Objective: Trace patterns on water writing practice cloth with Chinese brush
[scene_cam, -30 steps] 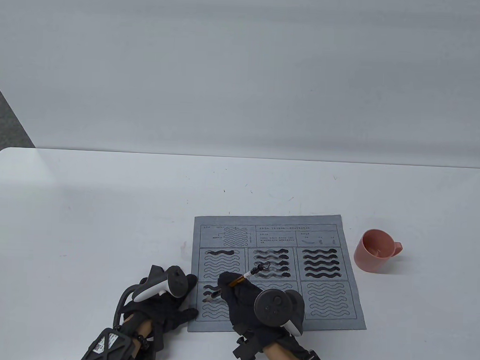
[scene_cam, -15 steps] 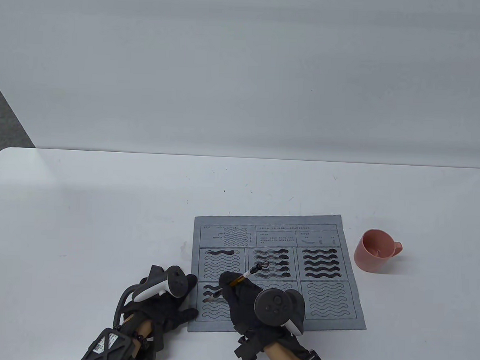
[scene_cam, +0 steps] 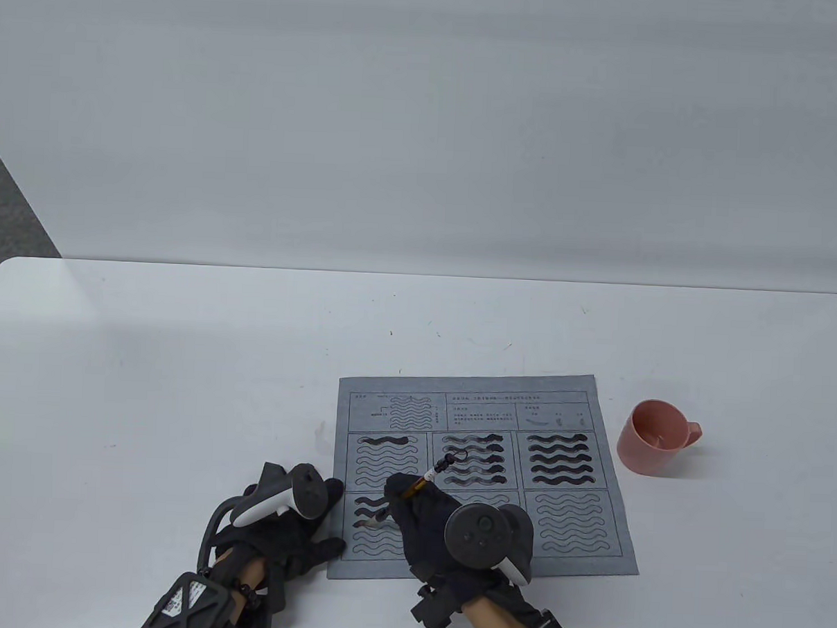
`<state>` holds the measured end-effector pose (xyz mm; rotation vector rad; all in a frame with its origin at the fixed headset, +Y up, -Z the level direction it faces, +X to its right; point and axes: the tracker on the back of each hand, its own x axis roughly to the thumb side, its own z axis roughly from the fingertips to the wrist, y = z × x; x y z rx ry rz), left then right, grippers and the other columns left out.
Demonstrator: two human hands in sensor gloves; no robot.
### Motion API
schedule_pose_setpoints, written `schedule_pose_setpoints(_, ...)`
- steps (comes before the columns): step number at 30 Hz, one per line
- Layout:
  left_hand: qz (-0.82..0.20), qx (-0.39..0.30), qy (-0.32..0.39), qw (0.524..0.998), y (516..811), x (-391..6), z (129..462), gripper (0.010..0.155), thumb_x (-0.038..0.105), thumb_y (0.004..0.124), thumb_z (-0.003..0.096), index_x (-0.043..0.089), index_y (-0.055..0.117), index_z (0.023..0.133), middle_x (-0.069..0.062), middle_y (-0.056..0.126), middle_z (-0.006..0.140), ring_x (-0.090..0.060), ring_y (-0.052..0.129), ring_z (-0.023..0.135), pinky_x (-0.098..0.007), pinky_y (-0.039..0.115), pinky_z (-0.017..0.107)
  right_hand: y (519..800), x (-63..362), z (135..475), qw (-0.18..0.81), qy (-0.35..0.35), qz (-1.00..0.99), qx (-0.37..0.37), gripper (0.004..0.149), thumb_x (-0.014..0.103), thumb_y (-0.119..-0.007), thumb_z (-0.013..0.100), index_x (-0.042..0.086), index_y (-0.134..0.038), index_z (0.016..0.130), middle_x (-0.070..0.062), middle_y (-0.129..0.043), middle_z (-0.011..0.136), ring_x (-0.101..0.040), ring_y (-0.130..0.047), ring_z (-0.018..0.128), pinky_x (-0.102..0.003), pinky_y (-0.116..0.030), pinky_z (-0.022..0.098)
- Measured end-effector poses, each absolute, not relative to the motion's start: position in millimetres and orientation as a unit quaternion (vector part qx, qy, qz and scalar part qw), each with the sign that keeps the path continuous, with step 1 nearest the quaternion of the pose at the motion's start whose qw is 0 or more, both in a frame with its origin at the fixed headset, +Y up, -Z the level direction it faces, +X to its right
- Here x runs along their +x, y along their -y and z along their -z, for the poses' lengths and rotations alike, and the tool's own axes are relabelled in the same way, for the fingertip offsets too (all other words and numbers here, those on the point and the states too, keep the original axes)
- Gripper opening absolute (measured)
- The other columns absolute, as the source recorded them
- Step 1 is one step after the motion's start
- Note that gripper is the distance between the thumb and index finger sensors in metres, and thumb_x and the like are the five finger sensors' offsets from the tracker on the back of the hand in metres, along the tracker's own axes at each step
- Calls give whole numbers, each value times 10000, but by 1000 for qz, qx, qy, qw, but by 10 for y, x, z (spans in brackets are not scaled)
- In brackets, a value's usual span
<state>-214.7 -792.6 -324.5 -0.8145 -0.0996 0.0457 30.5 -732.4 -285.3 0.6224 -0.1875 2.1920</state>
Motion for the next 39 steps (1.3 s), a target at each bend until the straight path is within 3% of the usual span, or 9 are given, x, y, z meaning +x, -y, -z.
schedule_pose_setpoints(39,-23,-396,48,917,7930,-2148,3245,860,718,511,411,573,-159,931,124,-331,1003,-345,-307,944,-620,-81,707,7320,361,2874,410,81,-875,245,410,266,-616,542,74,-680,898,-180,-860,870,-338,-984,610,-623,-744,528)
